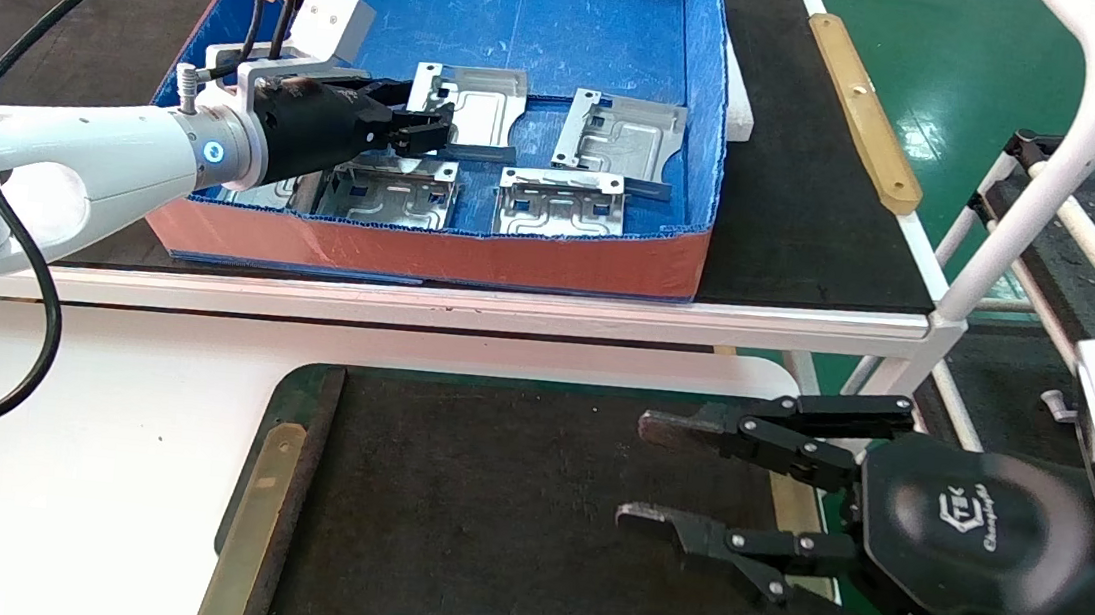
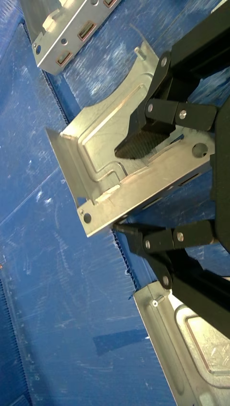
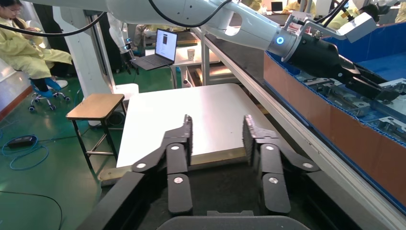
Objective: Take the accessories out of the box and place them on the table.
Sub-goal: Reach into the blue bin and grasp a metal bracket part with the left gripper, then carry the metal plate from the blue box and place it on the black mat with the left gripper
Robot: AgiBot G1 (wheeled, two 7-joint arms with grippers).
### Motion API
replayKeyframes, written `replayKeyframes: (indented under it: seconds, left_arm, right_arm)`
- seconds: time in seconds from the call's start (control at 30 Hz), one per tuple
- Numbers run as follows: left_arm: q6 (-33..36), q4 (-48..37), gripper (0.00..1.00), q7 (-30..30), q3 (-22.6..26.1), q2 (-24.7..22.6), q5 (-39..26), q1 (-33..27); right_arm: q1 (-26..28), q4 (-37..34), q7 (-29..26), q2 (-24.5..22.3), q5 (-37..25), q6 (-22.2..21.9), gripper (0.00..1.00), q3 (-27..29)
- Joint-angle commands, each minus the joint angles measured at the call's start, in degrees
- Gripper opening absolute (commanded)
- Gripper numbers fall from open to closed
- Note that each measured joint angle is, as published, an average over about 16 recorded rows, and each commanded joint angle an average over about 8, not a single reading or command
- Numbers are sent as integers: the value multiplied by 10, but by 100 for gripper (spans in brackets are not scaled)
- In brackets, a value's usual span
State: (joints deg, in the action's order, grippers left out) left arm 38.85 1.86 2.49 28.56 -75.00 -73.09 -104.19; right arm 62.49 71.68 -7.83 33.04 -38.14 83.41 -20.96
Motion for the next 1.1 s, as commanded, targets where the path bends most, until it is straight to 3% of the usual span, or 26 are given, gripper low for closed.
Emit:
replayKeyframes:
  seconds: [0.03, 1.1]
  left_arm:
    - [0, 0, 0, 0, 0, 0, 0, 0]
    - [7, 30, 0, -23, 4, 8, -5, -28]
  right_arm:
    - [0, 0, 0, 0, 0, 0, 0, 0]
    - [0, 0, 0, 0, 0, 0, 0, 0]
